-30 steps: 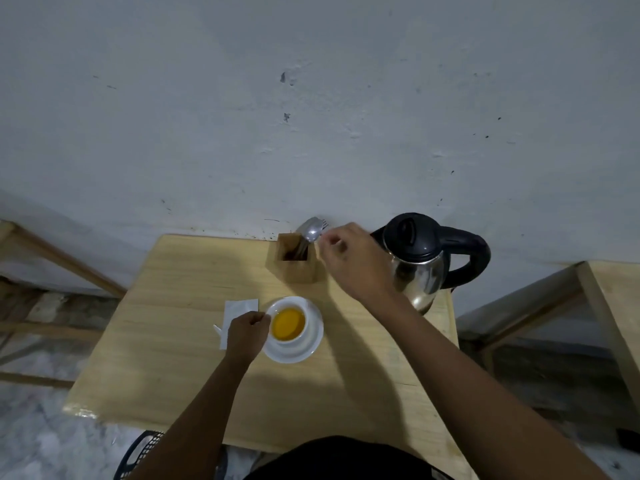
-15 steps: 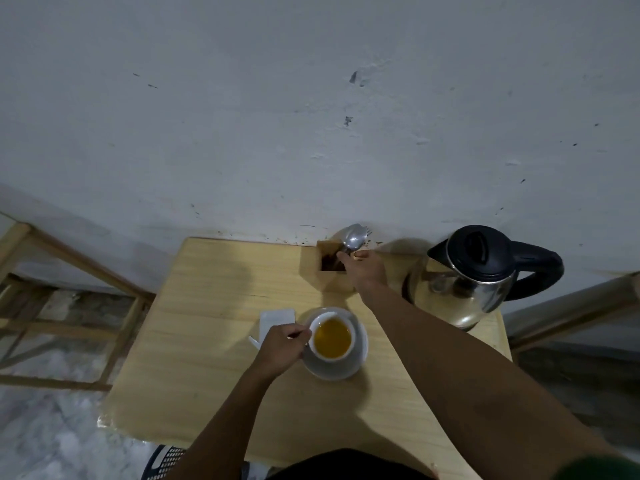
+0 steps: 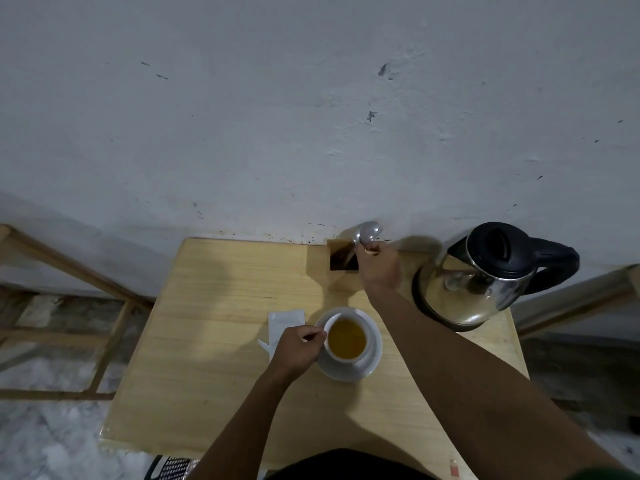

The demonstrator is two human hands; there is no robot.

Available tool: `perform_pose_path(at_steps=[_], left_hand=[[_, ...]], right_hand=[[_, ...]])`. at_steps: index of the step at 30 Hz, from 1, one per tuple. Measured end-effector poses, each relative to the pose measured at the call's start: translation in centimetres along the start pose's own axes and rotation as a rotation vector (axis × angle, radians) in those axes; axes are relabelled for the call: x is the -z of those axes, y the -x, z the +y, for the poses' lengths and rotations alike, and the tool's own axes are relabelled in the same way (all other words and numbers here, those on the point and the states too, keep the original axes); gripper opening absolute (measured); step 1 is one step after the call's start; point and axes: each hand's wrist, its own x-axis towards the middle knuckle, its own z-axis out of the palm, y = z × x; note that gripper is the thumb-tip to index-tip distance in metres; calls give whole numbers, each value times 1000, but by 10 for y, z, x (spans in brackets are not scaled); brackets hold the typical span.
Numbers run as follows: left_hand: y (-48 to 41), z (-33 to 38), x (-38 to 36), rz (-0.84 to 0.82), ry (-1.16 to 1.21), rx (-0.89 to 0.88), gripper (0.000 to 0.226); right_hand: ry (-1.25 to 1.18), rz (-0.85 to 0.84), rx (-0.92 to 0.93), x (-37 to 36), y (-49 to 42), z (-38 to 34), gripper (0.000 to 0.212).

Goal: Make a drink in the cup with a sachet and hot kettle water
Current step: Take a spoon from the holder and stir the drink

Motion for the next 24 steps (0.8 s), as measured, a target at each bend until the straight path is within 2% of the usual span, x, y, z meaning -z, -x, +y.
perform_pose_path(at_steps=[6, 10, 14, 17, 20, 22, 24], left_hand=[[-3, -7, -2, 13, -15, -26, 23], [-6, -9, -4, 12, -17, -27, 20], [-5, -11, -5, 26, -30, -65, 17], [-4, -12, -6, 14, -37, -89, 17], [-3, -14, -7, 12, -32, -116, 15], [-3, -15, -8, 15, -31, -135, 15], [-4, -16, -9, 21, -30, -143, 15]], right_hand=[[-126, 7, 233, 21, 17, -17, 19], [-260, -37, 517, 57, 42, -30, 25], [-202, -199, 706, 94, 63, -28, 12], [-8, -304, 678, 112, 75, -13, 8], [211, -376, 571, 123, 84, 9, 8], [274, -418, 488, 126, 90, 26, 3], [291, -452, 430, 126, 95, 40, 8]])
